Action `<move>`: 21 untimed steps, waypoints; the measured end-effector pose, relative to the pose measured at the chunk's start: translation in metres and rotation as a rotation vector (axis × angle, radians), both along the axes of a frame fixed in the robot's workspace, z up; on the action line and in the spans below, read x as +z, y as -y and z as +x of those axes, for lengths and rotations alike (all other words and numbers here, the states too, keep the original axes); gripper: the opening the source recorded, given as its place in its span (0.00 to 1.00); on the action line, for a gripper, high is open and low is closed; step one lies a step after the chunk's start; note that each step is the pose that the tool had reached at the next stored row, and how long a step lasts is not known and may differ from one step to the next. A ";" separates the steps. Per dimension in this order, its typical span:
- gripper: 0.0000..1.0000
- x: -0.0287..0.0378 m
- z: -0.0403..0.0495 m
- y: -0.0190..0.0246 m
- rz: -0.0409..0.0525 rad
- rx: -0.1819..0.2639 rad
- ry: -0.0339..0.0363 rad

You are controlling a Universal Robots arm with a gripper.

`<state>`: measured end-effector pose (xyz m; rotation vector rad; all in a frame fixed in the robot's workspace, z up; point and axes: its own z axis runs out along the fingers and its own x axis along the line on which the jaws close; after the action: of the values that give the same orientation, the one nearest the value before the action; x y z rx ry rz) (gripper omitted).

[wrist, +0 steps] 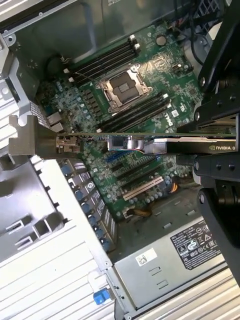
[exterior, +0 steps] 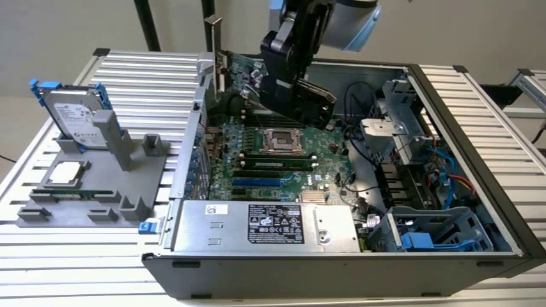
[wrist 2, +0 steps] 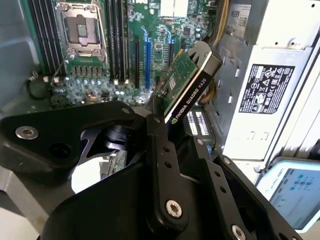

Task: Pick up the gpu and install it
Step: 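Insert the gpu into the slot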

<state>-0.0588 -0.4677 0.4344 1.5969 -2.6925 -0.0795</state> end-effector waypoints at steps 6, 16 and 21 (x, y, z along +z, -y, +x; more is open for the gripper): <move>0.00 0.0006 0.0000 0.0000 0.0000 0.090 0.0000; 0.00 0.0019 0.0000 0.0000 0.0000 0.247 0.0000; 0.00 0.0025 0.0000 0.0000 0.0000 0.329 0.0000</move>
<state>-0.0588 -0.4677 0.4369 2.0111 -2.3884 -0.0756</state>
